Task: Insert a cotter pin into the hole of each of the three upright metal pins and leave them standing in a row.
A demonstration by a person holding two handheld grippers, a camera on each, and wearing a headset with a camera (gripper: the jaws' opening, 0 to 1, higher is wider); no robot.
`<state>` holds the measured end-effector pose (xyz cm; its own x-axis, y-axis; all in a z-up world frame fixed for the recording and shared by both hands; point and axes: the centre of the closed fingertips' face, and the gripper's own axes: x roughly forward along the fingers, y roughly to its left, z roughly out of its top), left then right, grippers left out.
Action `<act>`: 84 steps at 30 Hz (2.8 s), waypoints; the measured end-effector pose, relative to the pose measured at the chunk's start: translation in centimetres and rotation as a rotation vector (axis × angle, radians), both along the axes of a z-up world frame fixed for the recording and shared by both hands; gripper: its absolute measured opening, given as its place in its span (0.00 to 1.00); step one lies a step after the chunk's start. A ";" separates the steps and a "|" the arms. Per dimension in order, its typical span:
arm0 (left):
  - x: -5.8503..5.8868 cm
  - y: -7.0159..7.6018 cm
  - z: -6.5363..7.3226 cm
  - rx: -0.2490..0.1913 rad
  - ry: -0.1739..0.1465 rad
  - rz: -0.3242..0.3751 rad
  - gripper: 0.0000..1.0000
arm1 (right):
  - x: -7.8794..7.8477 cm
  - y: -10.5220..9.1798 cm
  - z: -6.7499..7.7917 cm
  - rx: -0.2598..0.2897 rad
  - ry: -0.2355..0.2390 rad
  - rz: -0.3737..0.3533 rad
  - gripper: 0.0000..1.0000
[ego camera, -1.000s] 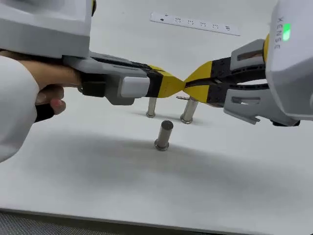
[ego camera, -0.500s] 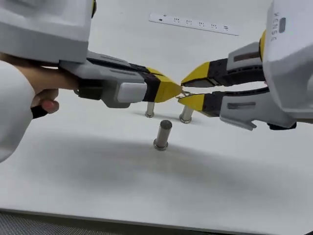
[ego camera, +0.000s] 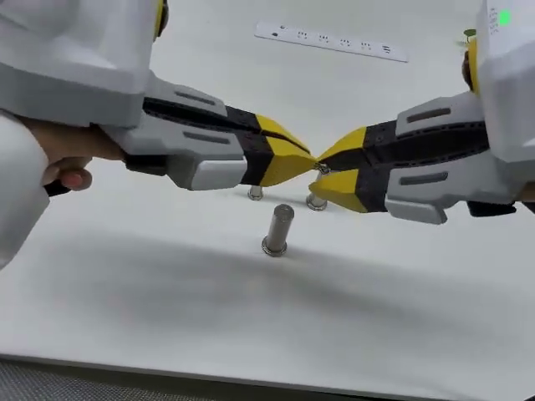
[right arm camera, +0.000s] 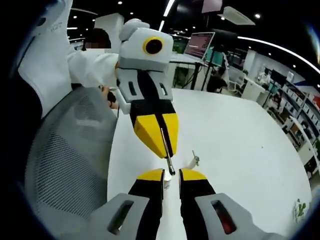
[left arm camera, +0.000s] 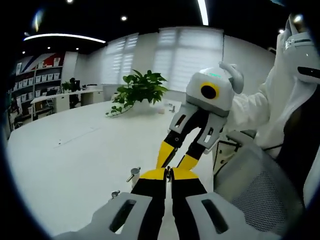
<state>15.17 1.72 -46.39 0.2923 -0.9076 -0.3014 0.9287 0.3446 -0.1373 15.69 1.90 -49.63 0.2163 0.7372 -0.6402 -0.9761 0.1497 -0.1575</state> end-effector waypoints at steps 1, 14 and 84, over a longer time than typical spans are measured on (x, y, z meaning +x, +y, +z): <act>-0.1 0.0 0.0 0.008 -0.014 -0.008 0.00 | -0.1 0.1 0.1 0.000 -0.002 0.008 0.05; -1.8 0.2 -1.6 0.148 -0.082 -0.129 0.00 | -2.2 0.0 -0.1 -0.025 0.015 0.091 0.00; 0.1 -0.6 -9.0 0.408 -0.029 -0.219 0.10 | 0.0 -2.9 -7.3 0.015 0.150 -0.085 0.00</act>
